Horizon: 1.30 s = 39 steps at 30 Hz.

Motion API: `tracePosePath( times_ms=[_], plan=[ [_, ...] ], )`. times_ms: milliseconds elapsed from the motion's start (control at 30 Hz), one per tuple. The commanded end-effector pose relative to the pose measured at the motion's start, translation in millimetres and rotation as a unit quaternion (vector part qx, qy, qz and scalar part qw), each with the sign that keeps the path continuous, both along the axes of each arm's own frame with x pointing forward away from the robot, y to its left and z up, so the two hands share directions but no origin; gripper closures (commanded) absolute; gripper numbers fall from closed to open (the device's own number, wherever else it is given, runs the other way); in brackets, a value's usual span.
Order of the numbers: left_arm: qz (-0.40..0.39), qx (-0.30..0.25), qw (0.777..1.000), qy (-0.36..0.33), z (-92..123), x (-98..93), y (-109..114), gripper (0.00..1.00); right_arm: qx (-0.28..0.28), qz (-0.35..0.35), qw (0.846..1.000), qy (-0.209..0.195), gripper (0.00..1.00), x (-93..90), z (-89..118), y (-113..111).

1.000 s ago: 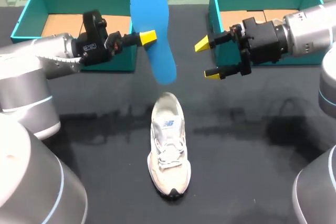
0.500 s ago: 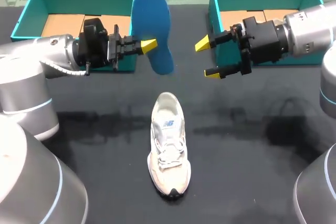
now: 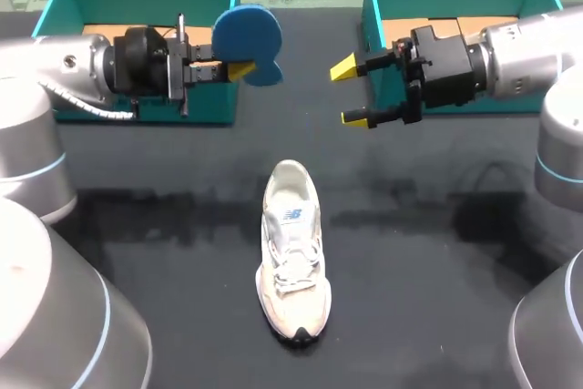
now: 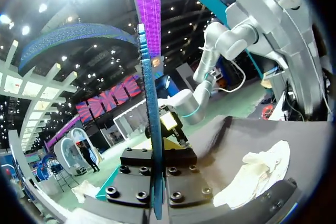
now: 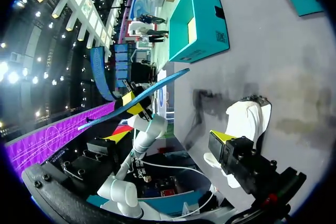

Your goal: Take the shoe out of the shoebox, open the shoe tongue, remove and reinsert the insole, then place the shoe into the shoebox

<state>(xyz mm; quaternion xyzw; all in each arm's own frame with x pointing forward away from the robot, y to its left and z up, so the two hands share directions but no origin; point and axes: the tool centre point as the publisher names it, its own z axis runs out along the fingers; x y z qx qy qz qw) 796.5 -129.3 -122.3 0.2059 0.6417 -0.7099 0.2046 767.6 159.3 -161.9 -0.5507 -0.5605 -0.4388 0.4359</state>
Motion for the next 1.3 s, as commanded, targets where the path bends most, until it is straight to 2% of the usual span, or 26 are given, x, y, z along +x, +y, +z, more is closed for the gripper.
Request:
tracePosePath(
  times_ms=[33, 167, 333, 433, 600, 667, 833, 1200, 1300],
  plan=[
    [0.019, 0.026, 0.977, -0.209, 1, -2.7, 1, 1.0, 0.0, 0.0, 1.0, 0.0, 0.0, 0.7, -1, 2],
    [0.019, 0.026, 0.977, -0.209, 1, -2.7, 1, 1.0, 0.0, 0.0, 1.0, 0.0, 0.0, 0.7, -1, 2],
    [0.01, 0.02, 0.937, -0.348, 5, -4.5, 3, 1.0, 0.0, 0.0, 1.0, 0.0, 0.0, 0.7, -1, 2],
    [0.002, 0.018, 0.898, -0.44, 10, -6.3, 5, 1.0, 0.009, 0.002, 1.0, 0.001, 0.0, 1.8, -1, 3],
    [-0.009, 0.028, 0.818, -0.574, 10, -5.5, 7, 1.0, 0.036, -0.003, 0.999, 0.006, 0.0, 4.4, -2, 3],
    [-0.01, 0.02, 0.805, -0.593, 10, -3.2, 10, 1.0, 0.045, -0.003, 0.999, 0.006, 0.0, 4.6, -3, 4],
    [-0.026, 0.041, 0.73, -0.682, 2, 1.4, 12, 1.0, 0.057, -0.007, 0.998, 0.008, 0.0, 5.1, -5, 6],
    [-0.026, 0.041, 0.73, -0.682, 2, 1.4, 12, 1.0, 0.057, -0.007, 0.998, 0.008, 0.0, 5.1, -5, 6],
    [-0.025, 0.041, 0.742, -0.669, -11, 8.0, 4, 1.0, 0.057, -0.007, 0.998, 0.008, 0.0, 5.1, -5, 6]
  ],
)
